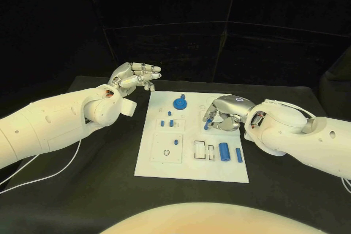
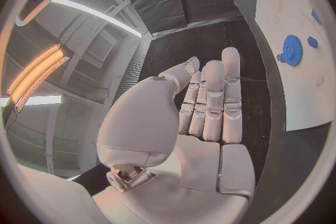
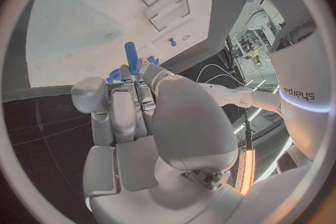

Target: Assemble the parts on the task board

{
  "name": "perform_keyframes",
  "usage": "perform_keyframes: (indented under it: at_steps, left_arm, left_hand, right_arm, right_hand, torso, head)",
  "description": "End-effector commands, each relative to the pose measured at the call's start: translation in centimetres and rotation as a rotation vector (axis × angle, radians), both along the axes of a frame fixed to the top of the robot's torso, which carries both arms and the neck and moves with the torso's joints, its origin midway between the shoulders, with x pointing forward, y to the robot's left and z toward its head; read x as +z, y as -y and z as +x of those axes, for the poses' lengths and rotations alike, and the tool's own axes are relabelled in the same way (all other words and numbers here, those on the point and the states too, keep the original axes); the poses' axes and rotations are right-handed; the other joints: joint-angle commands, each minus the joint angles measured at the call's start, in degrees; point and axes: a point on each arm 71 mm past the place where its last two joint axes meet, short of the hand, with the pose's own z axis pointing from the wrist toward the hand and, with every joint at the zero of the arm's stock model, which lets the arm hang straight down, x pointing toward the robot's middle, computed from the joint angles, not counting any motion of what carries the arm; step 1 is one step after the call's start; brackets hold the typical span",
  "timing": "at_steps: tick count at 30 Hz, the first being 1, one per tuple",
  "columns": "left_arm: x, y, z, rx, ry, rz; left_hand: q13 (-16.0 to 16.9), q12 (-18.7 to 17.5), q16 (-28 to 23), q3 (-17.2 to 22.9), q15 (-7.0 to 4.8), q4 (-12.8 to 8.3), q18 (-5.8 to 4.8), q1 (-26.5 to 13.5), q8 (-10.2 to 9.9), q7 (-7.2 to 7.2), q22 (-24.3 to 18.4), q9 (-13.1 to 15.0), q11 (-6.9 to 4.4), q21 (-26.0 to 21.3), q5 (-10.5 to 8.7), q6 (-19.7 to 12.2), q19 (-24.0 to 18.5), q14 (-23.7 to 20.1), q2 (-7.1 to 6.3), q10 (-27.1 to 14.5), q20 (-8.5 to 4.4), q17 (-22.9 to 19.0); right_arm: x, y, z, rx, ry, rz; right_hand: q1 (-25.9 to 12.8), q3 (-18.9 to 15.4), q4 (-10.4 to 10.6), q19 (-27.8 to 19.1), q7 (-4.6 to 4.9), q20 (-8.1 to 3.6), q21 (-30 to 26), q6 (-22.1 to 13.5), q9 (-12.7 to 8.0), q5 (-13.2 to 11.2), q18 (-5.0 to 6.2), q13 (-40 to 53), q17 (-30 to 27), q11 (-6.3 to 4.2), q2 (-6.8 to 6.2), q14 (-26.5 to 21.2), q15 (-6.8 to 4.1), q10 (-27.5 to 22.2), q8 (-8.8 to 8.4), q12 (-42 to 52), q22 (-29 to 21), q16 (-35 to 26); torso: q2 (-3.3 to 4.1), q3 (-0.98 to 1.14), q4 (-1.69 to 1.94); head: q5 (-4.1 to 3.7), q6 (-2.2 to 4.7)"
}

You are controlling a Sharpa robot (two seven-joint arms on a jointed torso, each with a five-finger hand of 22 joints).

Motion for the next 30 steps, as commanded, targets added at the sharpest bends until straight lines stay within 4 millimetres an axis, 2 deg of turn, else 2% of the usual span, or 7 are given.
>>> perform_keyframes:
  at_steps: [1,5,11,16,19,22,30]
  left_arm:
    - [0.1,0.2,0.0,-0.011,0.002,-0.010]
    - [0.1,0.3,0.0,-0.012,0.002,-0.011]
    - [0.1,0.5,0.0,-0.017,0.002,-0.013]
    - [0.1,0.6,0.0,-0.019,0.002,-0.014]
    - [0.1,0.7,0.0,-0.020,0.003,-0.014]
    - [0.1,0.8,0.0,-0.023,0.003,-0.016]
    - [0.1,1.2,0.0,-0.029,0.001,-0.017]
  left_hand:
    - [-0.1,0.2,-0.3,-0.1,-0.02,-0.2,0.38,0.3,0.2,0.24,-0.1,-0.1,-0.10,-0.2,0.20,0.1,-0.4,-0.4,0.20,-0.2,0.04,-0.1]
    - [-0.1,0.2,-0.3,-0.1,-0.02,-0.2,0.38,0.3,0.2,0.24,-0.1,-0.1,-0.10,-0.2,0.20,0.1,-0.4,-0.4,0.20,-0.2,0.04,-0.1]
    - [-0.1,0.2,-0.3,-0.1,-0.02,-0.2,0.38,0.3,0.2,0.24,-0.1,-0.1,-0.10,-0.2,0.20,0.1,-0.4,-0.4,0.20,-0.2,0.04,-0.1]
    - [-0.1,0.2,-0.3,-0.1,-0.02,-0.2,0.38,0.3,0.2,0.24,-0.1,-0.1,-0.10,-0.2,0.20,0.1,-0.4,-0.4,0.20,-0.2,0.04,-0.1]
    - [-0.1,0.2,-0.3,-0.1,-0.02,-0.2,0.38,0.3,0.2,0.24,-0.1,-0.1,-0.10,-0.2,0.20,0.1,-0.4,-0.4,0.20,-0.2,0.04,-0.1]
    - [-0.1,0.2,-0.3,-0.1,-0.02,-0.2,0.38,0.3,0.2,0.24,-0.1,-0.1,-0.10,-0.2,0.20,0.1,-0.4,-0.4,0.20,-0.2,0.04,-0.1]
    - [-0.1,0.3,-0.3,-0.1,-0.02,-0.2,0.39,0.3,0.3,0.24,-0.1,-0.1,-0.11,-0.2,0.17,0.1,-0.4,-0.4,0.25,-0.3,0.04,-0.1]
  right_arm:
    - [0.8,-1.6,-0.9,0.042,0.003,0.085]
    - [1.0,-3.4,-1.4,0.093,-0.010,0.108]
    - [1.0,-7.2,-2.1,0.197,-0.007,0.127]
    - [0.6,-9.2,-2.7,0.258,-0.010,0.130]
    - [0.1,-10.1,-3.0,0.284,-0.001,0.112]
    - [-0.5,-10.9,-3.1,0.303,-0.006,0.087]
    - [-2.3,-11.8,-3.2,0.320,-0.028,0.039]
  right_hand:
    - [-0.2,0.5,-0.1,0.3,0.07,-0.16,0.3,0.3,-0.1,0.3,-0.28,0.1,0.1,-1.34,-0.73,1.3,-0.28,1.8,-0.23,-0.3,0.1,0.2]
    - [-0.4,1.1,-0.3,0.3,0.12,-0.15,0.3,0.3,-0.1,0.5,-0.27,0.1,0.0,-1.27,-1.01,1.3,-0.25,1.8,-0.32,-0.7,0.1,0.2]
    - [-0.7,1.8,-0.5,0.2,0.22,-0.10,0.3,0.1,-0.1,0.7,-0.26,0.0,-0.1,-1.17,-1.25,1.2,-0.17,1.7,-0.44,-1.1,0.0,0.2]
    - [-0.7,2.1,-0.7,0.1,0.25,-0.08,0.3,0.0,-0.1,0.8,-0.26,0.0,-0.1,-1.13,-1.31,1.2,-0.14,1.6,-0.47,-1.3,0.0,0.2]
    - [-0.8,2.2,-0.7,0.1,0.27,-0.08,0.3,0.0,-0.1,0.9,-0.26,0.0,-0.1,-1.12,-1.32,1.2,-0.13,1.6,-0.48,-1.3,0.1,0.2]
    - [-0.8,2.3,-0.7,0.1,0.28,-0.07,0.3,0.0,-0.1,0.9,-0.26,0.0,-0.1,-1.11,-1.35,1.2,-0.12,1.6,-0.48,-1.4,0.1,0.2]
    - [-0.9,2.4,-0.8,0.1,0.31,-0.05,0.3,-0.1,-0.1,0.9,-0.26,0.0,-0.1,-1.07,-1.42,1.2,-0.10,1.6,-0.50,-1.5,0.1,0.2]
  torso:
    - [0.07,0.01,0.00]
    - [0.04,-0.07,0.12]
    - [0.10,-0.05,0.15]
    - [0.06,-0.10,0.13]
    - [0.04,-0.12,-0.11]
    - [0.07,-0.06,0.10]
    - [0.04,0.01,0.06]
  head:
    - [0.13,-0.08]
    - [0.32,-0.22]
    - [0.98,-0.59]
    - [1.43,-0.88]
    - [1.81,-0.93]
    - [2.03,-0.94]
    - [2.68,-1.16]
